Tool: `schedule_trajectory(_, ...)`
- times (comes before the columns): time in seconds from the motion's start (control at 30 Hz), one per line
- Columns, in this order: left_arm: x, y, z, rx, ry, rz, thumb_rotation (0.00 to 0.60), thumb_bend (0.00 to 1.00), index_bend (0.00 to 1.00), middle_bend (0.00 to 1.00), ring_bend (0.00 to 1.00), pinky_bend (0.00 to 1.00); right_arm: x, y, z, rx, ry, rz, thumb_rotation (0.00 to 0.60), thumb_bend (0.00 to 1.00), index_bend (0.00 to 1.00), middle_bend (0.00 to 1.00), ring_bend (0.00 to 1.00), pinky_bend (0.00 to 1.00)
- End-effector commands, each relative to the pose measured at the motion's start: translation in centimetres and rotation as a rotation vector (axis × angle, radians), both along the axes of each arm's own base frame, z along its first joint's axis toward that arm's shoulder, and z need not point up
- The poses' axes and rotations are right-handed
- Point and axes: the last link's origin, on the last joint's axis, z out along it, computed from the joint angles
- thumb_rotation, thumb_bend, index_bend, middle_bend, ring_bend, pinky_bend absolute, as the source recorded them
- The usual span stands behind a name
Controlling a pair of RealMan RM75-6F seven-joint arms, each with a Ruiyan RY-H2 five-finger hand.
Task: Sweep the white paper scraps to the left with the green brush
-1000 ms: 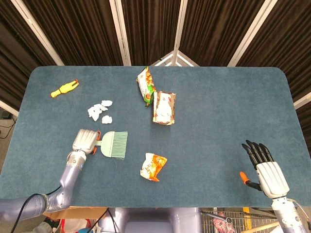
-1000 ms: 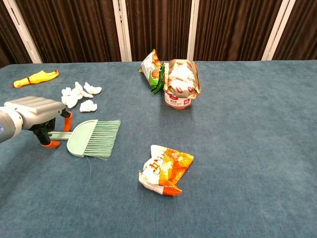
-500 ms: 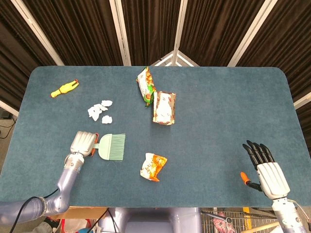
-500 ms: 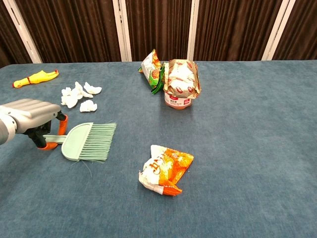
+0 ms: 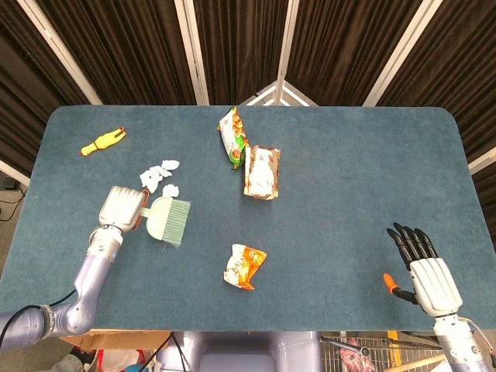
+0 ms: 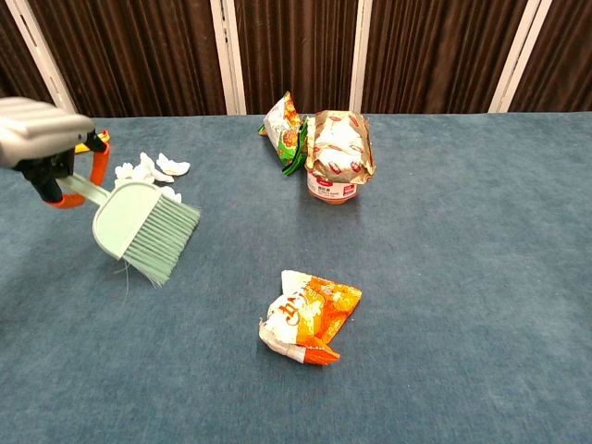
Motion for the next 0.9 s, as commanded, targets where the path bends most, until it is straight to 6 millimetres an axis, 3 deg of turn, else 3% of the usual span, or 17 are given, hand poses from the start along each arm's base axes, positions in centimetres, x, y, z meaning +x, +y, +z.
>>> schedule_trajectory(0.03,0.9,0.5,0.8,0.017,0.013,-0.015,0.600,0.80,0.77,1.00,1.00,0.97,0.0,0.1,0.0,-0.001,-0.002,0.000,0.600,0.34,0.00,0.00,0.00,0.00)
schedule_trajectory(0.43,4.0,3.9,2.4,0.129,-0.021,-0.015,0.600,0.81,0.78,1.00,1.00,0.98,-0.1,-0.1,0.0,0.000,-0.012,-0.005,0.600,0.34,0.00,0.00,0.00,0.00)
schedule_trajectory(0.9,3.9,10.1,-1.3,0.167,0.013,0.085,0.600,0.81,0.78,1.00,1.00,0.98,-0.2,-0.2,0.2,0.011,-0.044,-0.029,0.600,0.34,0.00,0.00,0.00,0.00)
